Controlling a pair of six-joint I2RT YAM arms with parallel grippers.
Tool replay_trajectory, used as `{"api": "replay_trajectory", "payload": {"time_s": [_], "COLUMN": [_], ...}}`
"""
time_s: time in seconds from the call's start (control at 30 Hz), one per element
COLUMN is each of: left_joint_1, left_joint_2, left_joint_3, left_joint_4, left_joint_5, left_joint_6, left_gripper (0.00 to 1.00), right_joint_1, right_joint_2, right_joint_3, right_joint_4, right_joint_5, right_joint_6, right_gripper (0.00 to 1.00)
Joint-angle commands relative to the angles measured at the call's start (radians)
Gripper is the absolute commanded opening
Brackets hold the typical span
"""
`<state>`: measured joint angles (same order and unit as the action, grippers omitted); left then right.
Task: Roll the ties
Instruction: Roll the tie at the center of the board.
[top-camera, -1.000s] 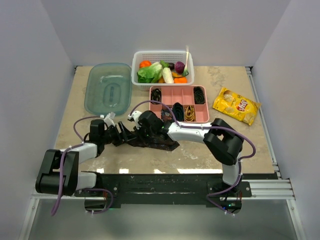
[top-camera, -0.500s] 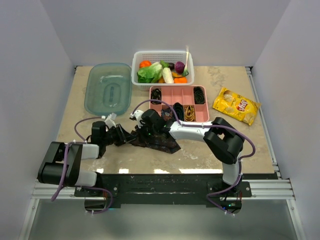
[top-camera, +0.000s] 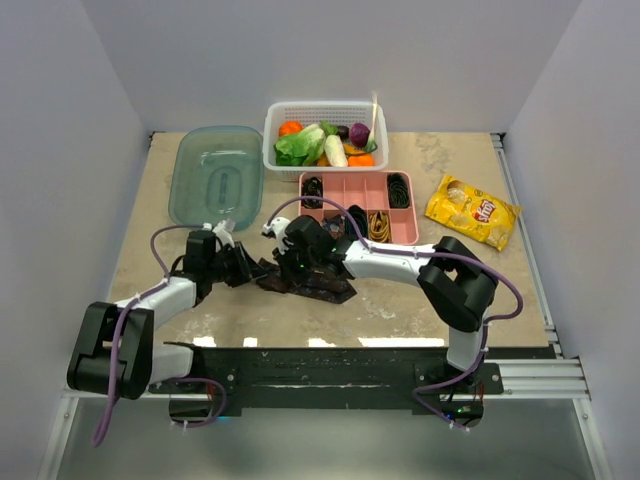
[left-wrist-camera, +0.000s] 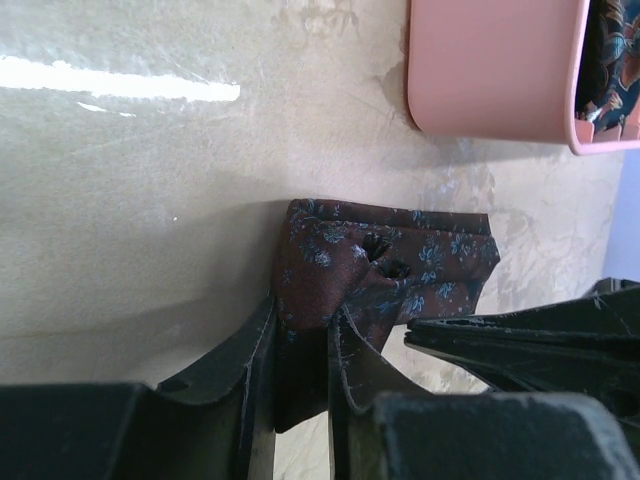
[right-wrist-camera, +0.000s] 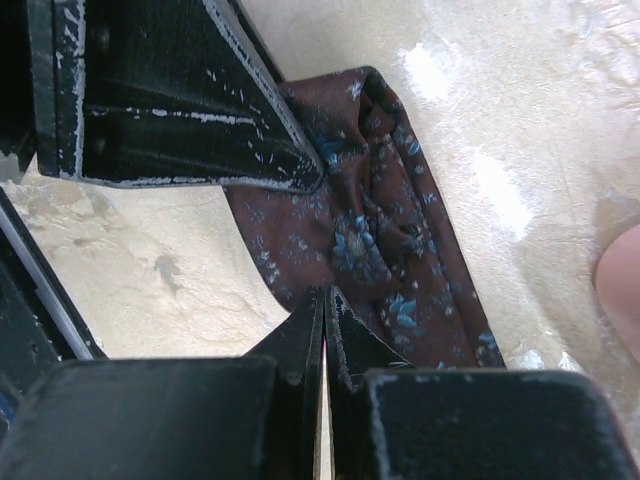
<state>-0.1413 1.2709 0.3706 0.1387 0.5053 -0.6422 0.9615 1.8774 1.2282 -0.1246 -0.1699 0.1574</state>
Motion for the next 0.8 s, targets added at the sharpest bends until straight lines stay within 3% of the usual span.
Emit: {"api": "replay_trajectory", "payload": {"time_s": [0.0,0.37,0.77], "left_joint_1": [-0.027,-0.129,-0.188], "left_joint_2": [-0.034,-0.057,-0.070], "left_joint_3": [0.082,0.212,0.286], "left_joint_4": [-0.180,-0.344,-0.375], "left_joint_5": [-0.120,-0.281,-0.286], "left_joint_6": [0.062,0.082,0.050], "left_gripper": [0.00,0.00,0.00], "right_joint_1": [-0.004,-0.003,-0.001], "right_joint_2": [-0.050,0.018,0.124], "right_joint_3": [0.028,0.065,0.128], "right_joint_4": [-0.021,-0.029,-0.003], "right_joint_5": [0.029,0.030,0.010], "right_joint_6": [-0.004,-0.006,0.031], "right_gripper": [0.00,0.00,0.00]}}
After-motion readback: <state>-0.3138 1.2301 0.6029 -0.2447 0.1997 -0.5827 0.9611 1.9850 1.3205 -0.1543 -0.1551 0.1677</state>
